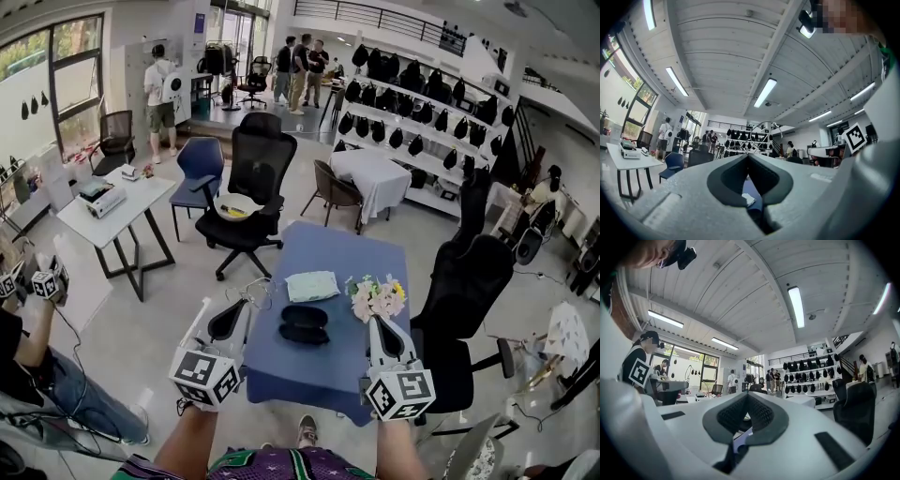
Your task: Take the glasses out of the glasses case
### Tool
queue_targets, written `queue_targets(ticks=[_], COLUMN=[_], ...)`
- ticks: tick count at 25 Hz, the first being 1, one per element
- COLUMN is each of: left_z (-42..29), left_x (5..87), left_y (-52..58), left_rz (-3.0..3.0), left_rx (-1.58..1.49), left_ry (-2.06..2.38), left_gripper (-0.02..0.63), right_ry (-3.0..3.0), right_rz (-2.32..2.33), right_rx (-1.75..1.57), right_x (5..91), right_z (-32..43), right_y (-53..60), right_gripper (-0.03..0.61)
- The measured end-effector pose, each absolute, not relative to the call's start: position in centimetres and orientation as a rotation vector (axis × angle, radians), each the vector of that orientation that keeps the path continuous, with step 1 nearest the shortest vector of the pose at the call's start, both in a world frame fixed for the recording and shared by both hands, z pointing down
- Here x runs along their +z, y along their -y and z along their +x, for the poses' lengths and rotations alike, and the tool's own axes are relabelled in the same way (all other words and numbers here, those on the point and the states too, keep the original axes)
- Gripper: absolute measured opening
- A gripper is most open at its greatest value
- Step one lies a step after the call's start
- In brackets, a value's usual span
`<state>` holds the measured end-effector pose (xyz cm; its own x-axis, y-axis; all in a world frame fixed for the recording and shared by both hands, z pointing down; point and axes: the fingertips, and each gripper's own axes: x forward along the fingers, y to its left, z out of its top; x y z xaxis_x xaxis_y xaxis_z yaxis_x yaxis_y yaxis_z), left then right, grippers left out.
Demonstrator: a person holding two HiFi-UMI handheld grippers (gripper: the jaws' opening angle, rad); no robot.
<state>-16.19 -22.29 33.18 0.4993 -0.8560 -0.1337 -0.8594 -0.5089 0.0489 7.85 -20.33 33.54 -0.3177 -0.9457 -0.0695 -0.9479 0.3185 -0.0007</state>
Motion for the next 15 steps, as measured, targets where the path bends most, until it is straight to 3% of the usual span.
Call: queue_targets(ticks=[15], left_z=[-16.36], left_x=[33.45], left_y=[23.0], left_rz=[-2.708], left_rx=[0.233], left_ry=[-1.547], left_gripper=[0.015], right_ry=[-2.538], right_rz=[-1.779], right_rx=[0.053], right_x=[34.07], right_z=[7.09], right_y=[21.21], right_gripper=[0.003])
